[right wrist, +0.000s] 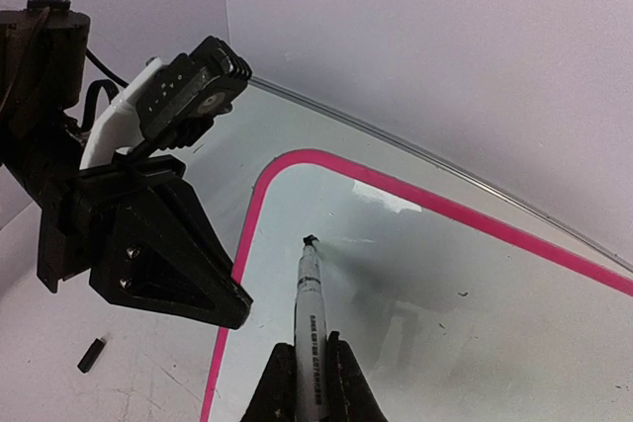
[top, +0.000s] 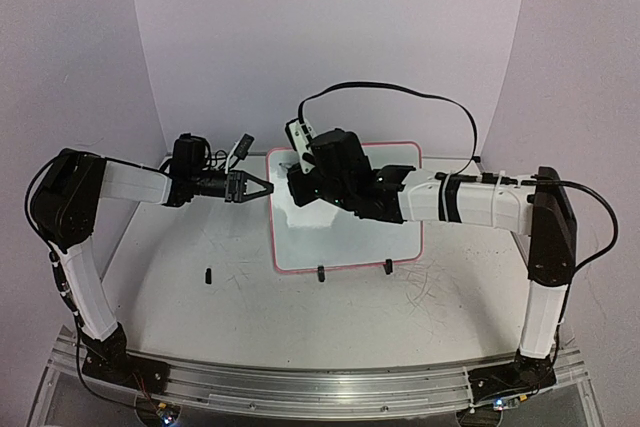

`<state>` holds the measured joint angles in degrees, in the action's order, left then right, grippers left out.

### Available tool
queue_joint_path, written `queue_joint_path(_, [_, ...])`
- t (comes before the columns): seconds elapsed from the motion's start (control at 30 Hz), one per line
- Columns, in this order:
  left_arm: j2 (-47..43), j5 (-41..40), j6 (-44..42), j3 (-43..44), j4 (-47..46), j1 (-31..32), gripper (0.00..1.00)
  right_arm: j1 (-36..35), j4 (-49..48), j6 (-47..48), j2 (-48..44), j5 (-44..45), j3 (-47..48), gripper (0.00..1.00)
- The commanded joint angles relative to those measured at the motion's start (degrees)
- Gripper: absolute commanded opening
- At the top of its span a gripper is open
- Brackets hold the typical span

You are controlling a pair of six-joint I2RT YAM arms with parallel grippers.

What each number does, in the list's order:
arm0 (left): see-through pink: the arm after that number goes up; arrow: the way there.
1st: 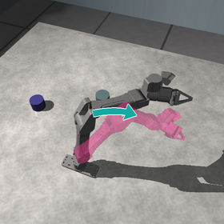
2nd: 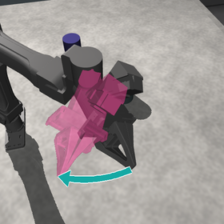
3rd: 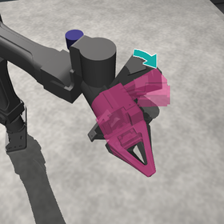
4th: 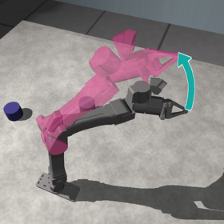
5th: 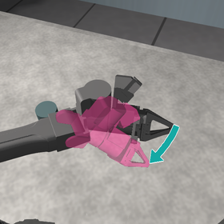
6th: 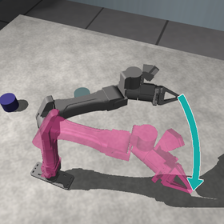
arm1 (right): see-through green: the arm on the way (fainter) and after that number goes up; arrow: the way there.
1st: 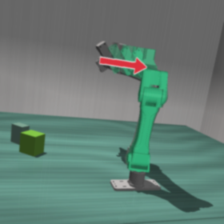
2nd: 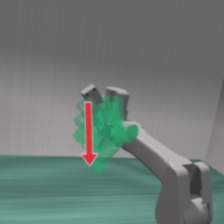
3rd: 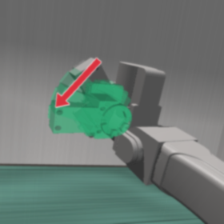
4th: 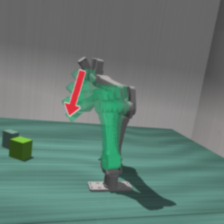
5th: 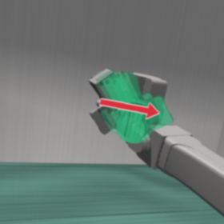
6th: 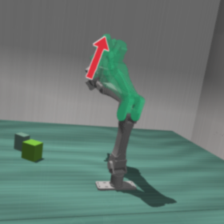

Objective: Write a sentence on the whiteboard

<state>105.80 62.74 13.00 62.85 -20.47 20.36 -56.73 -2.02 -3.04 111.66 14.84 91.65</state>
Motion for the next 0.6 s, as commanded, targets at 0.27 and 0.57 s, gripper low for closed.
queue_joint_path(0.27, [-3.19, 0.58, -1.49, -0.16, -1.15, 0.47, 0.0, -0.05, 1.42, -1.11, 1.81, 2.84, 2.71, 0.0])
queue_joint_path(0.57, [-3.23, 0.5, -1.58, -0.17, -1.15, 0.47, 0.0, -0.04, 1.75, -1.91, 0.91, 1.85, 1.34, 0.0])
